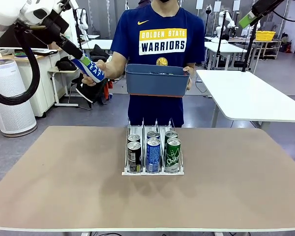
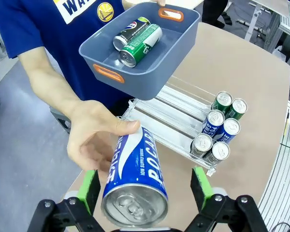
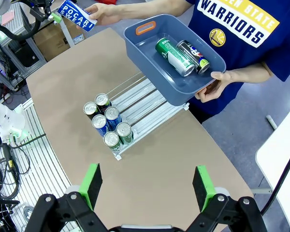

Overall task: Fill the beverage cans into the dispenser.
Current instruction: Pick up the Ionic drink handed by the human.

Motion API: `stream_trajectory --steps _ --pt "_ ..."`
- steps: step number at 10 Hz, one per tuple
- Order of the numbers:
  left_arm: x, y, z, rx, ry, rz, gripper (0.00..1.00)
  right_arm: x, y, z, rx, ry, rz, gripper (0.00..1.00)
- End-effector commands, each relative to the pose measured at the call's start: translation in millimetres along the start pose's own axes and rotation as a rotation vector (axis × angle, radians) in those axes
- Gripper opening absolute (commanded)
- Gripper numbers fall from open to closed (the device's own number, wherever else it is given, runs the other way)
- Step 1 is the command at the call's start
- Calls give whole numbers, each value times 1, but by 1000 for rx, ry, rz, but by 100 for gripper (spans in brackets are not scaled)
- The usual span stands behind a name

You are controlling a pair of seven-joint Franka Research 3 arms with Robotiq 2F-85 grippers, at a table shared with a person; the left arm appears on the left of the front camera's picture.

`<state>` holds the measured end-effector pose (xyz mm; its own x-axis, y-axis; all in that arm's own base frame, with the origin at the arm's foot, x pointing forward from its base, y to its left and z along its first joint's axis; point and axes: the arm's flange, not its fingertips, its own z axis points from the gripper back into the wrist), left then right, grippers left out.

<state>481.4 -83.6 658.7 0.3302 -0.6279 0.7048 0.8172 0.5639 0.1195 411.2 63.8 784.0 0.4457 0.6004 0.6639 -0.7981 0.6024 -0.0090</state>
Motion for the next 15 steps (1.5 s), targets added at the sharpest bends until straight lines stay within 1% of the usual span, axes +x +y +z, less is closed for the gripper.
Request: stream_trajectory --steps 1,2,4,5,6,7,9,10,11,12,15 --pt "-3 6 -1 -7 -18 -14 100 -1 2 1 3 -5 -2 100" --pt "0 0 0 0 0 0 100 -1 2 1 3 -5 -2 100" --pt "0 0 0 0 0 0 100 -1 2 1 3 -5 -2 100" --pt "0 0 -2 -2 3 1 50 -1 2 1 3 -5 -2 100" --pt "0 -4 -1 13 10 13 41 -1 2 1 3 -5 -2 100" --pt "-2 -4 0 16 12 15 0 -1 2 1 3 -5 -2 100" --pt "-2 -3 0 24 11 20 0 -1 2 1 3 -5 -2 100" --pt "-2 -3 1 27 15 23 13 -1 2 1 3 -5 -2 100" --pt "-3 -2 2 25 19 23 3 -1 2 1 3 -5 -2 100" --pt "-3 -2 3 20 22 25 0 -1 2 1 3 -5 -2 100" --pt "-3 -2 6 1 27 12 0 -1 2 1 3 -5 -2 100"
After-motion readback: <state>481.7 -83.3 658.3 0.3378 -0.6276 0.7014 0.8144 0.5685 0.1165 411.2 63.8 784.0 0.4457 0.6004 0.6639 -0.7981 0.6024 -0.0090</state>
